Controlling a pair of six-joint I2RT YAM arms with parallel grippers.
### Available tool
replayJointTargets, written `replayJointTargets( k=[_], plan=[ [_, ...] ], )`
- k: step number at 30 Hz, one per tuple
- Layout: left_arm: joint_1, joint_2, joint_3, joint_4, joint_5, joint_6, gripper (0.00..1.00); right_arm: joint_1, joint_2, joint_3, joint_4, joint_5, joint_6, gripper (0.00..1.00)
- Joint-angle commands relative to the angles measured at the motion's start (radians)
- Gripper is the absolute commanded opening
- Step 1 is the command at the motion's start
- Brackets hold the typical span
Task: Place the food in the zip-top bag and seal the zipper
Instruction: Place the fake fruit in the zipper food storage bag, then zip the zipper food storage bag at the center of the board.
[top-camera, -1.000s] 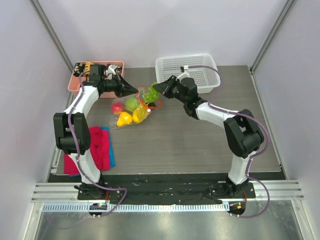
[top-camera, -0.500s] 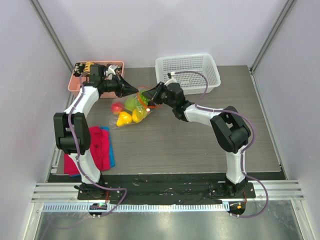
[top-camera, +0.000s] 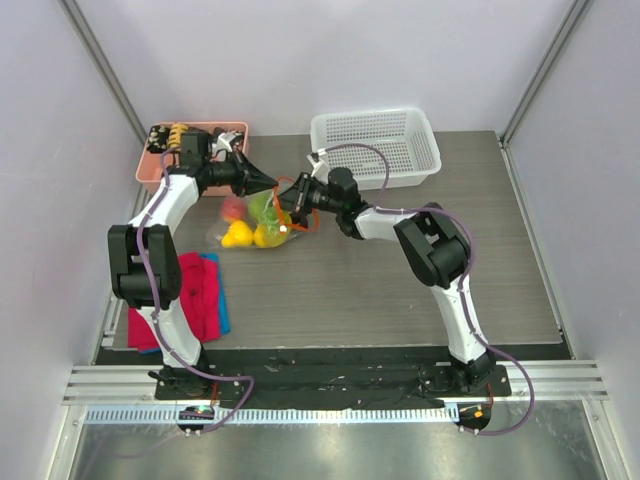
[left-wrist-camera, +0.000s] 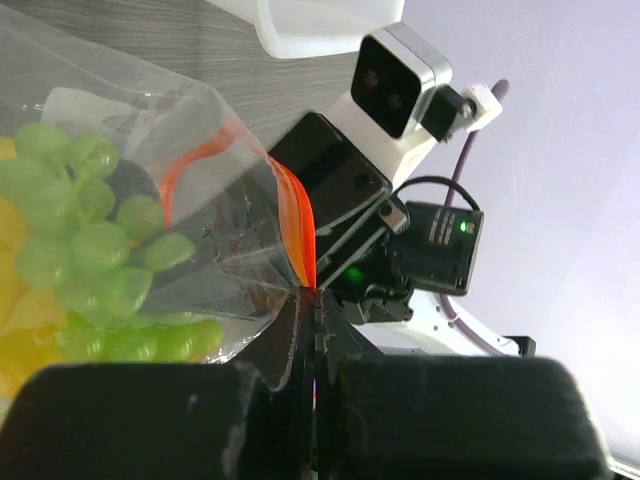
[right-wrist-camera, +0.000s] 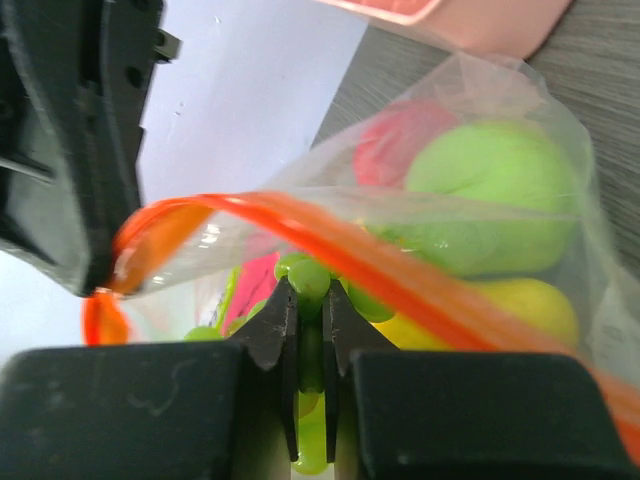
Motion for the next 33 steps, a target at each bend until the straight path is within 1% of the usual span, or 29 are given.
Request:
replayJointTargets(
  k=[1, 2, 3, 4, 6, 8, 9, 13, 15, 17, 19, 20, 24, 29, 33],
  plan=[
    [0.01, -0.063, 0.0, 0.047, 0.043, -0.006, 0.0, -0.044, -0.033, 0.031, 0.031, -0.062, -0.063, 0.3],
    [0.014, -0.063, 0.001, 0.049, 0.043, -0.006, 0.0, -0.051, -0.059, 0.019, 0.029, -0.06, -0.066, 0.44],
    [0.017, -0.062, 0.001, 0.05, 0.043, -0.006, 0.0, -0.061, -0.076, -0.007, 0.023, -0.062, -0.075, 0.5],
    [0.019, -0.062, 0.003, 0.052, 0.046, -0.005, 0.0, -0.062, -0.094, -0.021, 0.017, -0.068, -0.107, 0.54],
    [0.022, -0.062, 0.004, 0.055, 0.046, -0.006, 0.0, -0.067, -0.149, -0.047, -0.015, -0.084, -0.142, 0.57],
    [0.022, -0.062, 0.003, 0.058, 0.049, -0.006, 0.0, -0.067, -0.18, -0.055, -0.05, -0.104, -0.19, 0.64],
    [0.022, -0.06, 0.001, 0.059, 0.051, -0.006, 0.0, -0.073, -0.201, -0.058, -0.093, -0.109, -0.204, 0.65],
    [0.025, -0.066, -0.011, 0.062, 0.055, 0.0, 0.0, -0.114, -0.251, -0.079, -0.169, -0.16, -0.206, 0.66],
    [0.025, -0.068, -0.017, 0.068, 0.055, -0.002, 0.0, -0.139, -0.293, -0.122, -0.196, -0.184, -0.212, 0.66],
    [0.025, -0.066, -0.025, 0.079, 0.055, -0.006, 0.0, -0.169, -0.317, -0.17, -0.216, -0.186, -0.256, 0.65],
    [0.025, -0.063, -0.03, 0.099, 0.058, -0.02, 0.0, -0.183, -0.32, -0.178, -0.25, -0.181, -0.303, 0.65],
    [0.025, -0.062, -0.028, 0.101, 0.058, -0.02, 0.0, -0.183, -0.315, -0.179, -0.288, -0.169, -0.369, 0.64],
    [0.025, -0.062, -0.025, 0.098, 0.064, -0.018, 0.0, -0.185, -0.266, -0.176, -0.322, -0.112, -0.44, 0.64],
    [0.026, -0.069, -0.019, 0.078, 0.061, -0.003, 0.0, -0.182, -0.168, -0.104, -0.403, -0.091, -0.44, 0.63],
    [0.025, -0.069, -0.017, 0.062, 0.058, 0.009, 0.0, -0.168, -0.128, -0.099, -0.393, -0.095, -0.413, 0.58]
  ],
)
